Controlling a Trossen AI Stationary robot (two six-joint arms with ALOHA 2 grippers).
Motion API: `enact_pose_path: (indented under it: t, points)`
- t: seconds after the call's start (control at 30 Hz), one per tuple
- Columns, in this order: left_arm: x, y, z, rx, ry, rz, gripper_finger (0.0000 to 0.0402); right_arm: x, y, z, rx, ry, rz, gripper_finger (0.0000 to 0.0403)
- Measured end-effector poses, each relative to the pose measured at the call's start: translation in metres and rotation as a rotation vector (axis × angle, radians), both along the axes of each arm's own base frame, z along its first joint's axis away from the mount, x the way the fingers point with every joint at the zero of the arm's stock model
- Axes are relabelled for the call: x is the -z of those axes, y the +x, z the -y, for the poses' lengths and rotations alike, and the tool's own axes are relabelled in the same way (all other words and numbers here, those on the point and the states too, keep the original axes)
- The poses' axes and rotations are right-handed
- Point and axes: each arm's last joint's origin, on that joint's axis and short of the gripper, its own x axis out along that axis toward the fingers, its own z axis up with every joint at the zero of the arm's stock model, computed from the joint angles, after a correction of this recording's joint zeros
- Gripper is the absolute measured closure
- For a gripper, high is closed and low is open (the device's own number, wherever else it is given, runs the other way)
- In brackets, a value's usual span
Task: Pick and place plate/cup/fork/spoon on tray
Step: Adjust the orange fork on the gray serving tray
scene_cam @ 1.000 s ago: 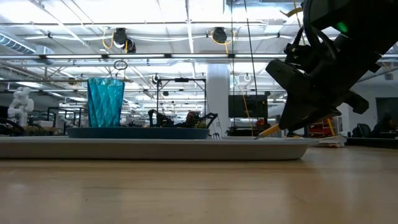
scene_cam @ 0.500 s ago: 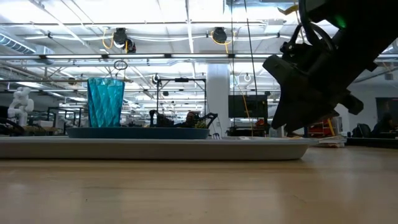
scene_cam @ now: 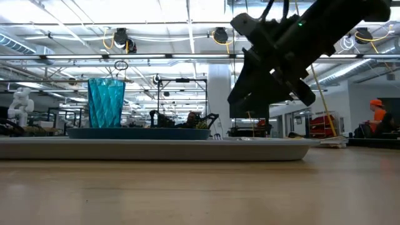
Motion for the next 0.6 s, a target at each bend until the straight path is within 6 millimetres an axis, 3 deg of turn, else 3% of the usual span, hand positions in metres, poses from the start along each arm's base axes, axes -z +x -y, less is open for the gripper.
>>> enact_pose_path:
  t: [0.23,0.6]
  points:
    - [0.0,0.0,0.001,0.03,-0.01,-0.013,0.0231,0.003,0.007,0.023,-0.053,0.154,-0.099,0.0299]
    - [0.0,0.0,0.001,0.034,-0.003,-0.014,0.0231,0.011,0.005,0.027,-0.019,0.167,-0.159,0.0303]
